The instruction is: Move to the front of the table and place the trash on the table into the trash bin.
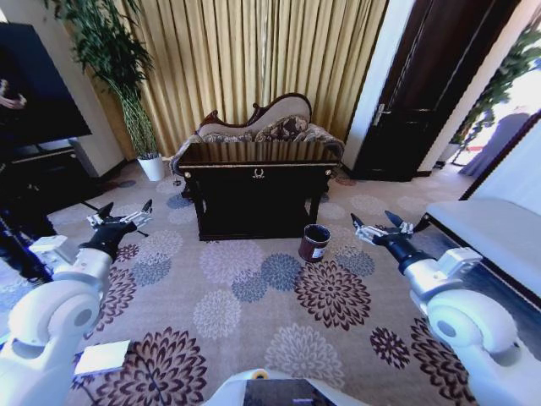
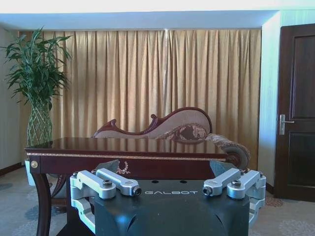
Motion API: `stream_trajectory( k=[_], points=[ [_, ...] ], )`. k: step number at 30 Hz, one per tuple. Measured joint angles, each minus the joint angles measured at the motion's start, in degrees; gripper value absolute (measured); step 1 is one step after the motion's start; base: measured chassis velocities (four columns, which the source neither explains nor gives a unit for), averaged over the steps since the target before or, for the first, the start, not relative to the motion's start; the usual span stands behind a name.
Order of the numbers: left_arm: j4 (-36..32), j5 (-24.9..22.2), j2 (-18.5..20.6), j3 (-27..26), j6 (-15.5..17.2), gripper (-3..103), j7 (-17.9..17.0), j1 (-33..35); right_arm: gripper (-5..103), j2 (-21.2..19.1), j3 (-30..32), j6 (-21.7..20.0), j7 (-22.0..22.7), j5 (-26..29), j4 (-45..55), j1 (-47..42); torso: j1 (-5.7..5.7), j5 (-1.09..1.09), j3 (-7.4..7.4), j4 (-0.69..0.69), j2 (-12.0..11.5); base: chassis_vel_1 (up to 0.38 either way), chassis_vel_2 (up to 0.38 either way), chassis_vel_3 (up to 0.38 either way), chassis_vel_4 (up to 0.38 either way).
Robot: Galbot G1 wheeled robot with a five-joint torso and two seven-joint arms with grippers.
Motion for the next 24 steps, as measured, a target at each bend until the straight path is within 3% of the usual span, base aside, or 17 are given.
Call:
stream_trajectory(
  k=[24],
  points=[
    [-0.34, 0.52, -0.46, -0.49, 2.13, 100, -2.16, 0.08, 100, 0.08, 0.99, -0.43, 1.42, 0.1, -0.25, -0.12, 0.0, 0.0, 0.0, 0.0, 0.0, 0.0, 0.0, 0.0, 0.0]
  ],
)
